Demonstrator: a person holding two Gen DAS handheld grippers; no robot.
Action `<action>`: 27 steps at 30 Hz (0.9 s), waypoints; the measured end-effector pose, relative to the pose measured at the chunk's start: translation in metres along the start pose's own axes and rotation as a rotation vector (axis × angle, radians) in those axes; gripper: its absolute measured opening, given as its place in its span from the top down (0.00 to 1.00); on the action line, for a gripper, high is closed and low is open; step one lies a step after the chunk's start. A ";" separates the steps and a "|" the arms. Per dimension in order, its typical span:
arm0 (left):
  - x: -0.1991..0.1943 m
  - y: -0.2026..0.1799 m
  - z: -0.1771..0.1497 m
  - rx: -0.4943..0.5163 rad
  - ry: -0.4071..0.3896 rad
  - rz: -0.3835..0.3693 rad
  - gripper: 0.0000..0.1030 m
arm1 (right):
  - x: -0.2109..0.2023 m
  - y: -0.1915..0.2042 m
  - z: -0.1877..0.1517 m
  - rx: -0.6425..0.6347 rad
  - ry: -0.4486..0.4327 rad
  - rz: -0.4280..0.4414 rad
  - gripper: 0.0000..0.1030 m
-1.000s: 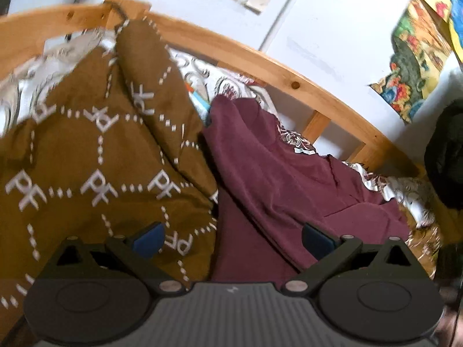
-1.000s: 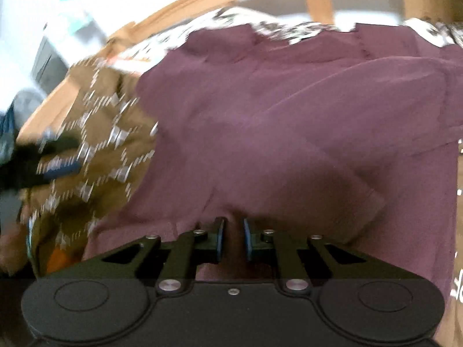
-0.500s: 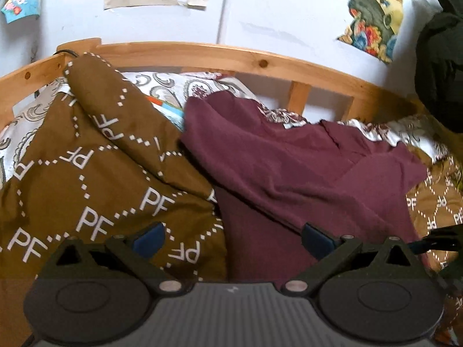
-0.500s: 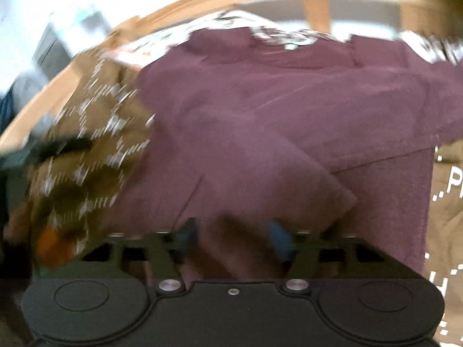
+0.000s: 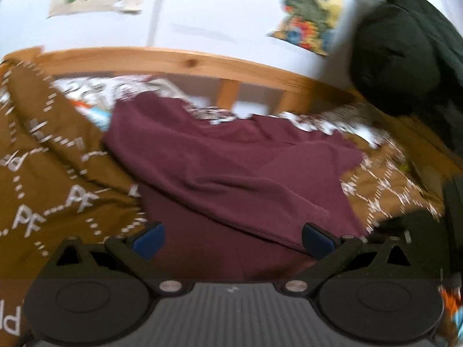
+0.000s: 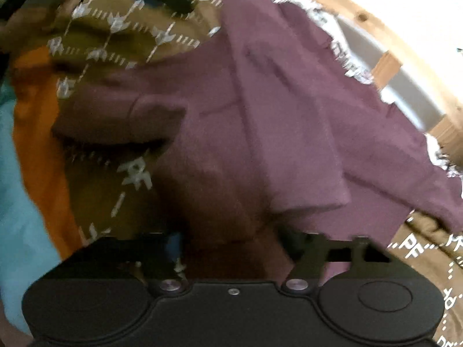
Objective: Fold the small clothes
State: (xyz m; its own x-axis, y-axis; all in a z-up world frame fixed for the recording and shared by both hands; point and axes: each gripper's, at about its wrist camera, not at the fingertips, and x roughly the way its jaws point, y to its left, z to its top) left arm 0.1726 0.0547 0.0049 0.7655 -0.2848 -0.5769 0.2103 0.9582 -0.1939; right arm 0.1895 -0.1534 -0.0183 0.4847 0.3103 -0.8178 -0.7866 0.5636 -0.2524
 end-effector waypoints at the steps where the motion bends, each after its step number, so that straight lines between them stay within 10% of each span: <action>1: 0.001 -0.007 -0.003 0.036 0.004 -0.015 0.01 | -0.003 -0.007 0.003 0.036 -0.016 0.001 0.73; 7: 0.009 -0.068 -0.030 0.364 0.038 -0.053 0.01 | -0.008 -0.054 0.015 0.214 -0.061 0.042 0.79; 15: 0.048 -0.095 -0.060 0.490 0.185 0.082 0.01 | 0.016 -0.118 0.025 0.611 -0.007 0.244 0.79; 22: 0.043 -0.061 -0.038 0.379 0.136 0.236 0.03 | 0.012 -0.133 0.014 0.678 -0.023 0.213 0.70; 27: 0.040 -0.024 -0.013 0.172 0.111 0.312 0.03 | 0.002 -0.127 0.005 0.599 -0.036 0.113 0.32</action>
State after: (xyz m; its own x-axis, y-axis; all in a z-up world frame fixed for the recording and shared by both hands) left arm 0.1902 0.0196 -0.0243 0.7402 0.0299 -0.6718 0.0832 0.9873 0.1356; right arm 0.2921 -0.2203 0.0145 0.4313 0.4132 -0.8020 -0.4874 0.8548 0.1783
